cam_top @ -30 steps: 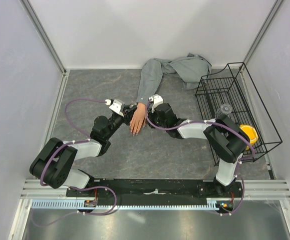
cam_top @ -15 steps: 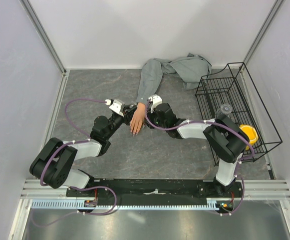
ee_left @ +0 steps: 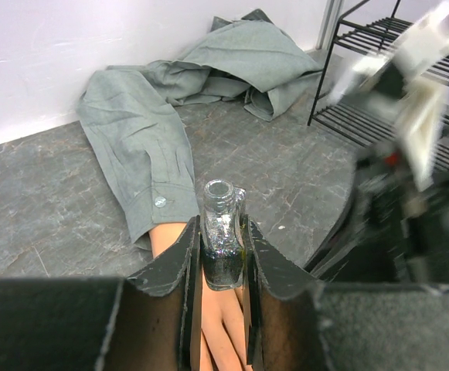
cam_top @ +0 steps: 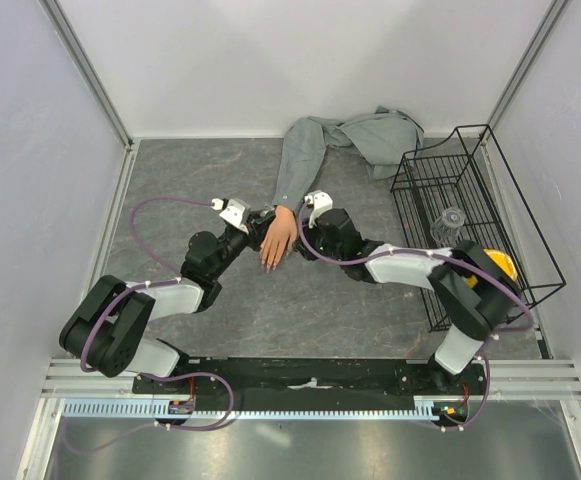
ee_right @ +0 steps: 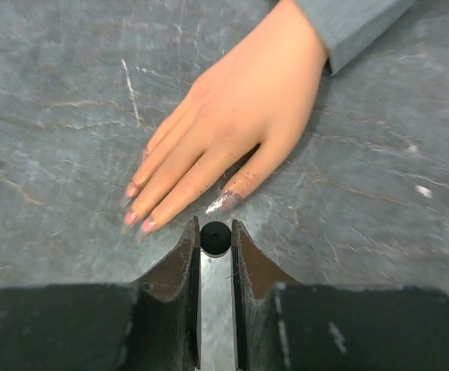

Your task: Paint the nails

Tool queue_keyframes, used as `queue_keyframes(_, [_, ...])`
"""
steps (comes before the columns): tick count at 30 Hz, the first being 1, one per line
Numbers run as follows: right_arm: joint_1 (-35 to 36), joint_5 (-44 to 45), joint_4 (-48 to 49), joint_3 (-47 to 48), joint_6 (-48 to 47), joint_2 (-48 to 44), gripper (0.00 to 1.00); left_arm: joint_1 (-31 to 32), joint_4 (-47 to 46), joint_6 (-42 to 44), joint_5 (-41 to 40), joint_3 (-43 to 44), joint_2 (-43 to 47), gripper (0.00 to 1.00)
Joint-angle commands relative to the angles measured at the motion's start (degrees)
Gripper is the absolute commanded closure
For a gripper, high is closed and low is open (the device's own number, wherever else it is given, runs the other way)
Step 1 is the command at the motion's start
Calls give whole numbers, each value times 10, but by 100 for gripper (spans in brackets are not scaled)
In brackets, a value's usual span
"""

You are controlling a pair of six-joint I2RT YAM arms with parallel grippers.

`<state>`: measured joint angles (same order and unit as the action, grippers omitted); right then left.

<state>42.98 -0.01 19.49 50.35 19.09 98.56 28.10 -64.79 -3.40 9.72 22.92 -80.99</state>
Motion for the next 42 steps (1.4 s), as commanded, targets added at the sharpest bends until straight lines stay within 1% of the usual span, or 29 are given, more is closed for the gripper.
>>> queue_keyframes(1, [3, 21, -29, -3, -10, -107, 100, 1, 26, -18, 32, 32, 21, 98])
queue_keyframes(2, [3, 20, -57, -2, -11, -146, 100, 1, 50, -36, 36, 48, 35, 98])
queue_keyframes(3, [3, 26, -73, -1, -10, -167, 100, 1, 109, -45, 49, 60, 46, 98])
queue_keyframes(4, [2, 27, -92, 4, -11, -188, 100, 1, 140, -54, 59, 82, 54, 98])
queue_keyframes(7, [3, 18, -201, 24, -5, -284, 100, 1, 208, -112, 119, 100, 86, 98])
queue_keyframes(8, [3, 12, -231, 31, -4, -299, 100, 2, 222, -122, 135, 103, 106, 98])
queue_keyframes(9, [3, 2, -258, 47, -5, -313, 100, 1, 238, -131, 173, 106, 115, 98])
queue_keyframes(10, [3, 2, -311, 57, -6, -338, 100, 2, 264, -139, 191, 107, 127, 98])
queue_keyframes(11, [3, -12, -335, 66, -12, -348, 100, 1, 281, -150, 208, 109, 138, 98])
queue_keyframes(12, [2, -20, -358, 83, -13, -360, 100, 1, 298, -152, 240, 111, 161, 98])
queue_keyframes(13, [3, -30, -402, 93, -16, -382, 100, 2, 334, -151, 254, 114, 173, 98])
queue_keyframes(14, [3, -32, -421, 102, -17, -392, 100, 3, 349, -147, 264, 116, 184, 98])
queue_keyframes(15, [3, -35, -437, 121, -19, -403, 100, 6, 360, -143, 283, 115, 210, 98])
queue_keyframes(19, [3, -112, -532, 186, -25, -417, 100, 16, 375, -105, 350, 102, 272, 98])
queue_keyframes(20, [3, -122, -543, 198, -25, -418, 100, 20, 381, -100, 369, 102, 282, 98])
queue_keyframes(22, [6, -132, -559, 222, -14, -427, 100, 32, 393, -80, 377, 107, 310, 98])
queue_keyframes(25, [18, -143, -580, 255, -5, -428, 100, 42, 445, -56, 381, 128, 333, 98])
queue_keyframes(26, [23, -151, -584, 270, -1, -424, 100, 44, 481, -49, 393, 138, 335, 98])
queue_keyframes(28, [53, -147, -586, 280, 9, -412, 100, 45, 538, -9, 409, 171, 338, 98])
queue_keyframes(29, [69, -124, -580, 283, 15, -409, 100, 46, 561, 6, 418, 180, 341, 98])
queue_keyframes(30, [106, -105, -565, 285, 19, -405, 100, 46, 600, 22, 420, 185, 342, 98])
queue_keyframes(31, [126, -89, -558, 288, 27, -400, 100, 46, 607, 54, 421, 180, 354, 98])
queue_keyframes(32, [145, -74, -550, 294, 30, -394, 100, 47, 608, 63, 419, 170, 361, 98])
queue_keyframes(33, [179, -47, -539, 299, 32, -378, 100, 47, 598, 72, 419, 147, 369, 98])
queue_keyframes(34, [196, -34, -537, 305, 32, -370, 100, 48, 588, 68, 415, 137, 376, 98])
queue_keyframes(35, [212, -14, -537, 319, 32, -363, 100, 50, 589, 69, 418, 139, 387, 98])
queue_keyframes(36, [243, 28, -538, 326, 31, -352, 100, 50, 585, 75, 422, 141, 395, 98])
queue_keyframes(39, [277, 79, -538, 344, 31, -354, 100, 50, 558, 74, 408, 119, 421, 98])
queue_keyframes(42, [282, 81, -532, 354, 30, -350, 100, 50, 596, 91, 411, 134, 404, 98])
